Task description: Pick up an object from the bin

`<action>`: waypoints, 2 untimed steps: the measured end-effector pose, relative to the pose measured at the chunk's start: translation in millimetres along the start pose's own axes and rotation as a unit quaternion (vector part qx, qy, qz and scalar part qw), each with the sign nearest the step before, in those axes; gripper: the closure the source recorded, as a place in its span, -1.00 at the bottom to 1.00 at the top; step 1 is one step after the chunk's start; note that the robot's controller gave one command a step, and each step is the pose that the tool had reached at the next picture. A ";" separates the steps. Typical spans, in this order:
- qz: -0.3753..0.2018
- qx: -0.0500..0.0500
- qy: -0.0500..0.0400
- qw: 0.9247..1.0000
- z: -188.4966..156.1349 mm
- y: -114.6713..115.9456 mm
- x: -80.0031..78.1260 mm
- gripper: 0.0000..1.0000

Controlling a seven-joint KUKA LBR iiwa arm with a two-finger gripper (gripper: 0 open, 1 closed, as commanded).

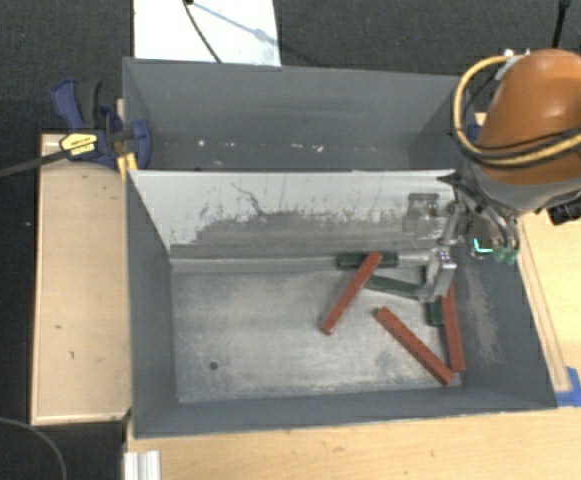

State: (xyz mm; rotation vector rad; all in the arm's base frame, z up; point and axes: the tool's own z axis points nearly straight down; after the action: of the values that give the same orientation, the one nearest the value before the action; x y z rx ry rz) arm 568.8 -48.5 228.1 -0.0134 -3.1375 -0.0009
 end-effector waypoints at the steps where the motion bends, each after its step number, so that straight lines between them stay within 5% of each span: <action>1: 0.027 -0.001 -0.008 1.000 156.7 17.3 -8.6 -1.00; 2: -0.018 -0.001 -0.005 1.000 157.0 67.1 -23.9 -1.00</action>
Offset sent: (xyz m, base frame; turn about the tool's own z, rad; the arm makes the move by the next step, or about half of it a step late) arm 0.0048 0.0168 -0.1581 0.0548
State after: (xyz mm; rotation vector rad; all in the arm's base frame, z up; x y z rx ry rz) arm 592.7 18.5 71.0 0.0443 -3.1468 -0.0035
